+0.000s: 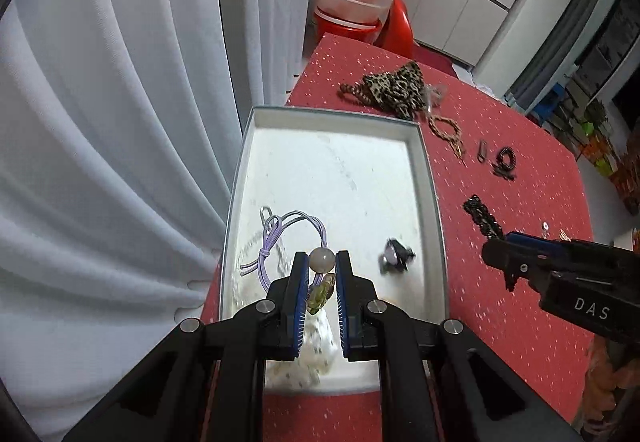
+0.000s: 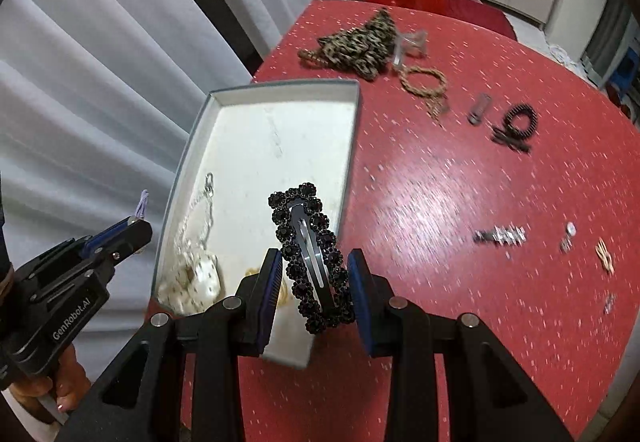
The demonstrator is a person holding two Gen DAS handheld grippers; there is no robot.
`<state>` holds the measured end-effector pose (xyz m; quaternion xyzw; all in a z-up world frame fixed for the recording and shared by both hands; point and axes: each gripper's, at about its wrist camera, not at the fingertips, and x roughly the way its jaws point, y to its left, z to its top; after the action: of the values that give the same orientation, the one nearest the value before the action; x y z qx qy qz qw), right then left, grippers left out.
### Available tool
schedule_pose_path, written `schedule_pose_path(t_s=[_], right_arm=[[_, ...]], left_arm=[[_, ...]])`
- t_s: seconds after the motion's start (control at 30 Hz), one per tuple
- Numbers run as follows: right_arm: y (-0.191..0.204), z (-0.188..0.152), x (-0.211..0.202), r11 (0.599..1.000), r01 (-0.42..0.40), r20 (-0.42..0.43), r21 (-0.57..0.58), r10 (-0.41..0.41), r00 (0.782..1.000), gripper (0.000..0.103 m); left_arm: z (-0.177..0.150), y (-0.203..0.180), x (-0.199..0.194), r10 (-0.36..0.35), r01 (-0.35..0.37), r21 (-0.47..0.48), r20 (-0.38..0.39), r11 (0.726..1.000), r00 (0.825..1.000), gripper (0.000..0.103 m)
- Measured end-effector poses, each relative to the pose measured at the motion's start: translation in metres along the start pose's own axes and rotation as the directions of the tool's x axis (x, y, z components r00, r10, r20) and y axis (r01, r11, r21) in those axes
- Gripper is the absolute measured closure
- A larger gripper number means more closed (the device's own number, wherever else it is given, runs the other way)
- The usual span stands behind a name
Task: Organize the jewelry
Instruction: 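Carry the lilac hair tie with the left tool while the right tool carries the black clip to the tray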
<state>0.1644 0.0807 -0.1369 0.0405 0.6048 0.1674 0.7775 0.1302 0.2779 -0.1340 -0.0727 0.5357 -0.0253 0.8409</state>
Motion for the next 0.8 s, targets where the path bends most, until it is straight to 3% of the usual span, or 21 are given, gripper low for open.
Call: schedule_pose_path(t_s=[0.4, 0.8], right_arm=[[0.009, 0.048, 0.047, 0.999, -0.034, -0.025, 0.016, 0.035, 0.999, 0.067], [0.007, 0.067, 0.101, 0.999, -0.011, -0.079, 0.031, 0.013, 0.997, 0.067]], left_arm=[[0.034, 0.004, 0.055, 0.003, -0.004, -0.03, -0.015, 1.0, 1.0, 0.088], [0.03, 0.009, 0.104, 0.013, -0.015, -0.04, -0.048, 0.999, 0.999, 0.089]])
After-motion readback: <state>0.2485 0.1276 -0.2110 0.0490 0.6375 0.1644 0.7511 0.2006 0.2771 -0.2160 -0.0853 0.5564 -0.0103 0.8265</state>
